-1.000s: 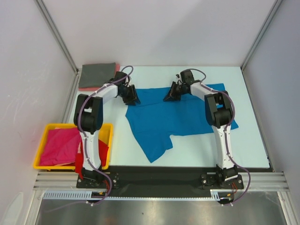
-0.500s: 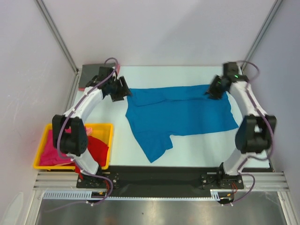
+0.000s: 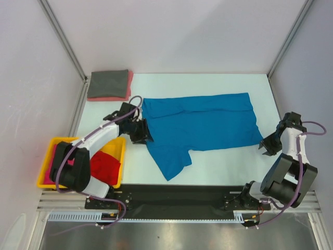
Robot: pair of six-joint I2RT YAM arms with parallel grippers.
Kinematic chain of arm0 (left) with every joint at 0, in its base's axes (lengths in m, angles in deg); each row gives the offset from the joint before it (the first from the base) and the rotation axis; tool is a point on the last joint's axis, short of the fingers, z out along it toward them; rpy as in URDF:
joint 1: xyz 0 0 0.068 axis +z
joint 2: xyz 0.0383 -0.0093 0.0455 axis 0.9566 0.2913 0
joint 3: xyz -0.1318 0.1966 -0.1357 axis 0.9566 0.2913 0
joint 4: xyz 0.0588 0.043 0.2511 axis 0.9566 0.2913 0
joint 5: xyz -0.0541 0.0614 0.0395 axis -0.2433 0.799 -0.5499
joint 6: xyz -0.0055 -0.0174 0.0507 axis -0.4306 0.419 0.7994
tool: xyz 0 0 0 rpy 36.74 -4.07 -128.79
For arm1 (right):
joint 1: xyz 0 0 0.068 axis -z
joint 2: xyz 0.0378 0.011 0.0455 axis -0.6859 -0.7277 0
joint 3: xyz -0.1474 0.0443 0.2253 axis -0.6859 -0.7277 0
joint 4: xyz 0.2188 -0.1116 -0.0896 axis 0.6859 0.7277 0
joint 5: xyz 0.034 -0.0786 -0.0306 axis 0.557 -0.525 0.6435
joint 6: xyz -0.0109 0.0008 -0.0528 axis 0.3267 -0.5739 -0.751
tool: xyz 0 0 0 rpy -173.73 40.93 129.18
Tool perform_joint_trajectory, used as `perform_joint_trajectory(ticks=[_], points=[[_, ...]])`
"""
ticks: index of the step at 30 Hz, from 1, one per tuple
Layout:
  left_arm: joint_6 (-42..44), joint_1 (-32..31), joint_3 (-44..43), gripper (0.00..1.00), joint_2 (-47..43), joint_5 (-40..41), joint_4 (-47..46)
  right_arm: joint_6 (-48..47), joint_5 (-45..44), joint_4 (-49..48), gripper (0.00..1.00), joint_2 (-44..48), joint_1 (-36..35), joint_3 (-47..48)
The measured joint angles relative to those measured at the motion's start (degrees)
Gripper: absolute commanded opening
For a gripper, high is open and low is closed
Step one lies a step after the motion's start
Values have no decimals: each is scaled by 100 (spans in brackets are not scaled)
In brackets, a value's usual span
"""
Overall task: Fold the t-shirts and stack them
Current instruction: Fold the tshirt
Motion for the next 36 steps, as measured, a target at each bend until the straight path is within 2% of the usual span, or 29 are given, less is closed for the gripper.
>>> perform_joint_trajectory(ticks=[5, 9, 13, 22, 27, 34, 36], points=[[-48, -557, 623, 49, -695, 68, -133, -334, -28, -584, 40, -291, 267, -74], [-153, -610, 1346, 49, -1506, 160, -267, -461, 92, -1067, 42, -693, 350, -70], [-247, -645, 1847, 49, -1875, 184, -297, -577, 186, -1329, 42, -1047, 345, 39], [-339, -857, 2006, 49, -1897, 186, -448, -568, 396, -1893, 41, -1781, 350, 393], [-339, -988, 2006, 48, -1768, 208, -455, -525, 492, -2087, 34, -2212, 348, 570], [-337, -1049, 2006, 48, -1766, 317, -385, -435, 433, -2105, 34, -2238, 284, 592], [-339, -1049, 2006, 48, -1766, 334, -363, -435, 431, -2098, 32, -2238, 289, 592]])
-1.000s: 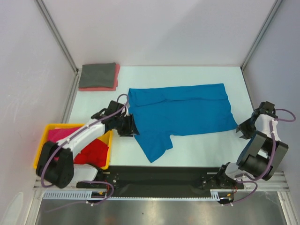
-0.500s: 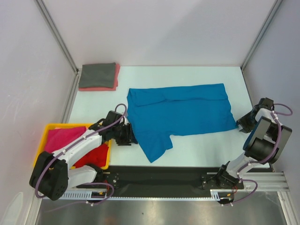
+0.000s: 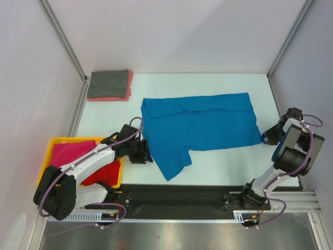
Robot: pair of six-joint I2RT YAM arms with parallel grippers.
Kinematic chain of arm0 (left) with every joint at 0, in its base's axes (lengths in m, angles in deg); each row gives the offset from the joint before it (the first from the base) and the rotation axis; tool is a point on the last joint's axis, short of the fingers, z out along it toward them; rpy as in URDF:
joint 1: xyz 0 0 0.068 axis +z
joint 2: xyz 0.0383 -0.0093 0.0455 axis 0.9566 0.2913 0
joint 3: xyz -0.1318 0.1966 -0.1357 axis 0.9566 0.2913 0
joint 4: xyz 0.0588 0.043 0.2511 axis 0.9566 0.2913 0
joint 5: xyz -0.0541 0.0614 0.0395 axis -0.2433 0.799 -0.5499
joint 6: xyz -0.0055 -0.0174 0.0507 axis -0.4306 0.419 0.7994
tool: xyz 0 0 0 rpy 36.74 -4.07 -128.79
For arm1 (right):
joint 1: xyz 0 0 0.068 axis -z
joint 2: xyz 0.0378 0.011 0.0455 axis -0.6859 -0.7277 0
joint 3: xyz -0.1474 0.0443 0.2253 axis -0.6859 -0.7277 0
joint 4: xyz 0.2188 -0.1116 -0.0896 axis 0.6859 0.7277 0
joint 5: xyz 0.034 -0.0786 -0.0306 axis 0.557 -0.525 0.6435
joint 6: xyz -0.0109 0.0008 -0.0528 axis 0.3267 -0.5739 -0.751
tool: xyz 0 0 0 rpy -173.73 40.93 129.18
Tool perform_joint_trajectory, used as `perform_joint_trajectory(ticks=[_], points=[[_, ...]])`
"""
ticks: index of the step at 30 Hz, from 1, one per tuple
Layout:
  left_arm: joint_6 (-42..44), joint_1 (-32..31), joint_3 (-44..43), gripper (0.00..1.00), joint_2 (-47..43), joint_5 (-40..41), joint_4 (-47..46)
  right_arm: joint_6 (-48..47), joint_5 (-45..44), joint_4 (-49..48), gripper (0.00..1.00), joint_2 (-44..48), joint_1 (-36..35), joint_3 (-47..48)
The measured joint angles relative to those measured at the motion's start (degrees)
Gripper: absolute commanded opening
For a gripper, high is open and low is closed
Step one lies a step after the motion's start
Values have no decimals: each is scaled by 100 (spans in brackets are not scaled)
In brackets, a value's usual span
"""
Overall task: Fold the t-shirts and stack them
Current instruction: Fold the tshirt
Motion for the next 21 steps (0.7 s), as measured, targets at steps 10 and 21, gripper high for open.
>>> perform_joint_trajectory(ticks=[10, 21], points=[[-214, -133, 50, 50, 85, 83, -92, 81, 2, 7, 0, -37, 13, -4], [-1641, -684, 155, 48, 994, 219, -831, 79, 17, 9, 0, -37, 13, -2]])
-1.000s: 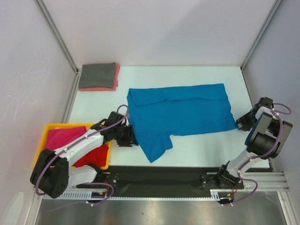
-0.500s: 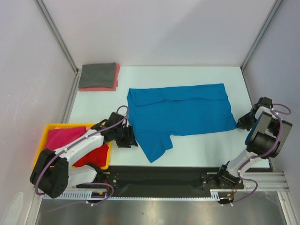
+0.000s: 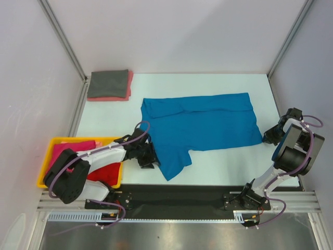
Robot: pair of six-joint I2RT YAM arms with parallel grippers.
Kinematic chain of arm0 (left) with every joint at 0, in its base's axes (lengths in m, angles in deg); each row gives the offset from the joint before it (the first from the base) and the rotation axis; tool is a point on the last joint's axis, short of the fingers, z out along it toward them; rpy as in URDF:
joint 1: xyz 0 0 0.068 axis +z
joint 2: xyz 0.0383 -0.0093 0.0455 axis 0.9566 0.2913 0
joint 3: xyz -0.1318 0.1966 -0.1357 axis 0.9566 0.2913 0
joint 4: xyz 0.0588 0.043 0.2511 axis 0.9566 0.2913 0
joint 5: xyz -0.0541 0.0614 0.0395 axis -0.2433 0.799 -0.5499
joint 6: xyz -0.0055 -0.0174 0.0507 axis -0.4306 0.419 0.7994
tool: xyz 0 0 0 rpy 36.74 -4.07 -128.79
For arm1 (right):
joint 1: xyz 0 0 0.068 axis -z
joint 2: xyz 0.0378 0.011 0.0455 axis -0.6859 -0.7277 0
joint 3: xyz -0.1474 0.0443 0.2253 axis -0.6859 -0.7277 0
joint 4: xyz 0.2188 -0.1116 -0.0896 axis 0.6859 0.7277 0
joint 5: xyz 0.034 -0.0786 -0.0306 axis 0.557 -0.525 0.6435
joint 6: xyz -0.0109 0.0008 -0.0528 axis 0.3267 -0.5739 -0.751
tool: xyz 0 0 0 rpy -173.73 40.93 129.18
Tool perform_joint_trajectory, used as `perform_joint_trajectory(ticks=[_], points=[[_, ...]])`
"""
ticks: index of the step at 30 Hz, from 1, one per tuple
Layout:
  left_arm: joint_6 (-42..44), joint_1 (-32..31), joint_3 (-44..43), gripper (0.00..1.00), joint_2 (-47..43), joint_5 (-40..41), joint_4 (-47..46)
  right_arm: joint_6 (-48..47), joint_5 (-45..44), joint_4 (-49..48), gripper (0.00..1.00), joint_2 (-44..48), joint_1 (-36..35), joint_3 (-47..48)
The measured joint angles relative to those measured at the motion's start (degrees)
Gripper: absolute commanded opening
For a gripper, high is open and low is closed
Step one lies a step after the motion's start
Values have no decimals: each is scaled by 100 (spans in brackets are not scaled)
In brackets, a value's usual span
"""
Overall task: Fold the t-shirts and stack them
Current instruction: Fold the tshirt
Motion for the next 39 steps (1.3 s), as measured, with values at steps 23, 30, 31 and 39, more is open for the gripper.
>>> perform_joint_trajectory(ticks=[23, 30, 31, 39], points=[[-1143, -234, -542, 0, 785, 369, 120, 26, 291, -17, 0, 26, -2, -68], [-693, -273, -852, 0, 728, 1082, 656, 2, -11, 162, 0, 188, -188, -57], [-625, -273, -896, 0, 706, 1182, 754, -7, -68, 225, 0, 221, -245, -37], [57, -269, -2341, 0, 671, 1757, 1665, -184, -291, 623, 0, 350, -625, 546]])
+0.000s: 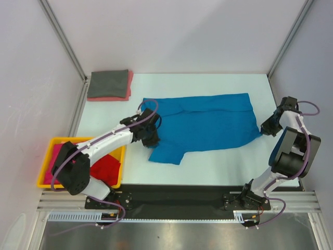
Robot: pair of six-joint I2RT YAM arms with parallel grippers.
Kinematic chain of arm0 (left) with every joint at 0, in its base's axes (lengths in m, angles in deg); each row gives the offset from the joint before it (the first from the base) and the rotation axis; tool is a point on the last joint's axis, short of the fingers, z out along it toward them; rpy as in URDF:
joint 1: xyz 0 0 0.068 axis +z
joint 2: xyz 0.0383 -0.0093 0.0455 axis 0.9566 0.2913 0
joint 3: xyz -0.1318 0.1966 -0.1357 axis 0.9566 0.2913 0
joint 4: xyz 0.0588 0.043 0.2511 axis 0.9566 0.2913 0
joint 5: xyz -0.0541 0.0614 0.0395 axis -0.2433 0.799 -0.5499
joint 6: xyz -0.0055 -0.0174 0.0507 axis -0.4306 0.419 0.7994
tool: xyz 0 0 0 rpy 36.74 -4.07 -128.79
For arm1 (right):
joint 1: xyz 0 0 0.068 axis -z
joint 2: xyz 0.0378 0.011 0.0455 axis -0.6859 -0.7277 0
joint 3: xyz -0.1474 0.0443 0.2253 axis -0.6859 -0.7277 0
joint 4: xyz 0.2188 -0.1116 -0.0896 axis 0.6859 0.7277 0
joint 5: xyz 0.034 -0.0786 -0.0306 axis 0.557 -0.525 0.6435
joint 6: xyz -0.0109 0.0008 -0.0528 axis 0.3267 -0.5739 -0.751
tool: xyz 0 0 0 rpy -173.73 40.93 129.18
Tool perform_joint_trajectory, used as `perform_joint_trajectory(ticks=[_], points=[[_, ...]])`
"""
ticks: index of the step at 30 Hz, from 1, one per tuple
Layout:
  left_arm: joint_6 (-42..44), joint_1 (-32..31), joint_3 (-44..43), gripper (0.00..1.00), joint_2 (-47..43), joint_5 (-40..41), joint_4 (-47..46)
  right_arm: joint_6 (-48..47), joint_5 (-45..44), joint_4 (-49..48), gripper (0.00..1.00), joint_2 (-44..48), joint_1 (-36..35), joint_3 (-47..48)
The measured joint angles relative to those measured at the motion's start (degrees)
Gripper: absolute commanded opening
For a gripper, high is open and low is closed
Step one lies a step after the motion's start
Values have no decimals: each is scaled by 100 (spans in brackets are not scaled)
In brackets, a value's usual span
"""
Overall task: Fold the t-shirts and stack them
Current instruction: Fold the tshirt
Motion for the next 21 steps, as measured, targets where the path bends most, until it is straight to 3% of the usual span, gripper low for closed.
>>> perform_joint_trajectory(ticks=[11, 21], points=[[511, 610, -1539, 0, 723, 59, 354, -144, -11, 376, 0, -122, -258, 1056], [748, 1423, -2448, 0, 1530, -81, 365, -249, 46, 509, 0, -1123, -446, 2146]])
